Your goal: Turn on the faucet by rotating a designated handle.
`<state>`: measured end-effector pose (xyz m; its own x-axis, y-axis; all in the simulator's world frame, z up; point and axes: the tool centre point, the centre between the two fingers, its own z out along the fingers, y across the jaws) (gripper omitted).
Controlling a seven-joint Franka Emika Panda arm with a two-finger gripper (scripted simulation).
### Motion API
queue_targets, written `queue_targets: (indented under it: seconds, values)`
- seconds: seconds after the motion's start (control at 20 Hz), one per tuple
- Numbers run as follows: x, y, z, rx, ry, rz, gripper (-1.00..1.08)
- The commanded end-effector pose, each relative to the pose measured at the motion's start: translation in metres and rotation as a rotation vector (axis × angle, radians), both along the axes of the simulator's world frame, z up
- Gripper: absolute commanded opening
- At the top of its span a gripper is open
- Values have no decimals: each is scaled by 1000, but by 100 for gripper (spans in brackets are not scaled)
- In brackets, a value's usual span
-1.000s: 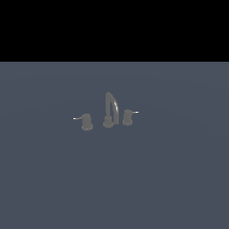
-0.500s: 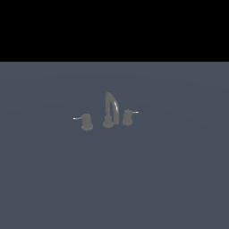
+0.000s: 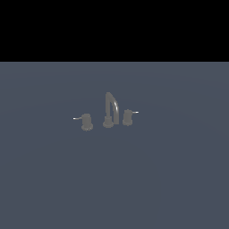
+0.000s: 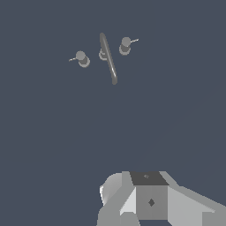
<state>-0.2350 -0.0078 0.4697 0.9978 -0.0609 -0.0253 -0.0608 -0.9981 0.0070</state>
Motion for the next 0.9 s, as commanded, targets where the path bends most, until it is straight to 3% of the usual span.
queue_targets:
  seconds: [0.0, 0.35, 0.85]
  values:
    - [9, -1, -1, -2, 0, -23, -100]
    - [48, -6, -10, -9, -3, -126, -100]
    - [129, -17, -43, -20, -9, -335, -100]
